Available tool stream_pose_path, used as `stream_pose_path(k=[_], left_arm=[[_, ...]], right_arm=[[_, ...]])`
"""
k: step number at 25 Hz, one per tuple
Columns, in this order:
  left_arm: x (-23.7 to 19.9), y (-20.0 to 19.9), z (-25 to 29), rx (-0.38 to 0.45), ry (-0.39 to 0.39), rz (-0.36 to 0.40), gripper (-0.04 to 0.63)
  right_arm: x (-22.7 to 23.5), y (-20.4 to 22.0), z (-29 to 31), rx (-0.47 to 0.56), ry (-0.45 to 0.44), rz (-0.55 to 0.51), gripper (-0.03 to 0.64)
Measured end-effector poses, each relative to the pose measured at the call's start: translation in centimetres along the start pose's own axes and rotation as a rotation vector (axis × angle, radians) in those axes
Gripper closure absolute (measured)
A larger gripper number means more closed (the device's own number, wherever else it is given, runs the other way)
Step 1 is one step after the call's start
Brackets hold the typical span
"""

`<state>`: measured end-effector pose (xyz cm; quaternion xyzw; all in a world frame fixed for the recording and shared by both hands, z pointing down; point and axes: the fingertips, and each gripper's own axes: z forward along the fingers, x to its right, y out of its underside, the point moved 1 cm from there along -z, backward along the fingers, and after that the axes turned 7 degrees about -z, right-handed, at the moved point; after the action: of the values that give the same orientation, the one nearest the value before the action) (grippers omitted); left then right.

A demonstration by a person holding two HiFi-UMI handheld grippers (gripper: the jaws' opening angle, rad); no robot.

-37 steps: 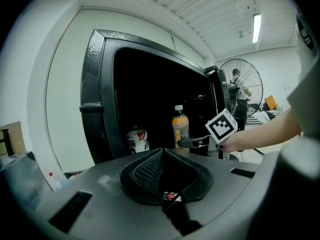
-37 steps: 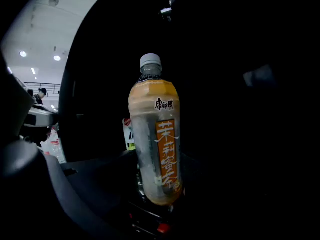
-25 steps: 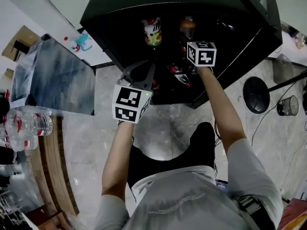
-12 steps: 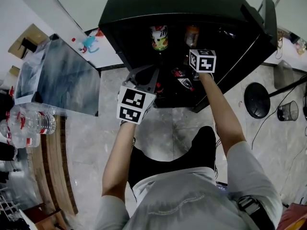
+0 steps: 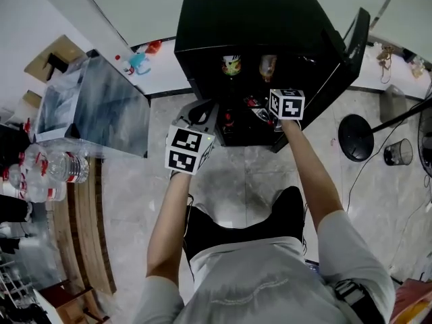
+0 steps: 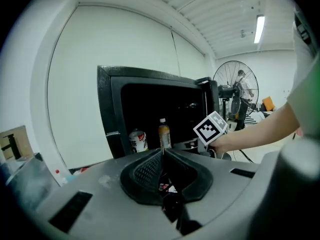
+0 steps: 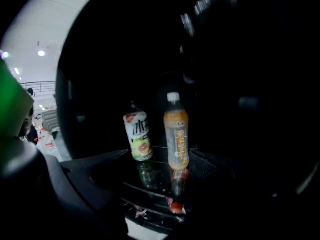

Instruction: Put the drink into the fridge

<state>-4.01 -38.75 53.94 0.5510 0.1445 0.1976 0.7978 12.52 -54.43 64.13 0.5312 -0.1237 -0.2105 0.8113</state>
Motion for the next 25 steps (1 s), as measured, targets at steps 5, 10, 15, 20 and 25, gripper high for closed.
stream_pose_path(k=[5, 10, 15, 20, 25], left_arm=[[0.5, -3.2, -3.1, -0.014, -0.003, -0.038, 0.580], [1.3, -7.0, -5.5, -0.003, 0.004, -0.052, 0.580], [2.0, -10.3, -7.2, 0.026, 0.008, -0.037, 0.580], [2.6, -13.1, -8.6, 0.070, -0.004, -0.022, 0.580], [3.3, -15.9, -9.9, 0.117, -0.012, 0.025, 0.580]], right_arm=[[-2.6, -2.8, -6.8, -0.014, -0.050, -0.062, 0.273], [-4.0, -6.5, -13.6, -0.006, -0.078, -0.125, 0.314], [-4.3, -10.4, -19.8, 0.048, -0.081, -0.157, 0.396], [-3.9, -13.5, -24.4, 0.101, -0.065, -0.214, 0.483], [-3.3, -16.0, -27.7, 0.135, -0.031, -0.260, 0.549]])
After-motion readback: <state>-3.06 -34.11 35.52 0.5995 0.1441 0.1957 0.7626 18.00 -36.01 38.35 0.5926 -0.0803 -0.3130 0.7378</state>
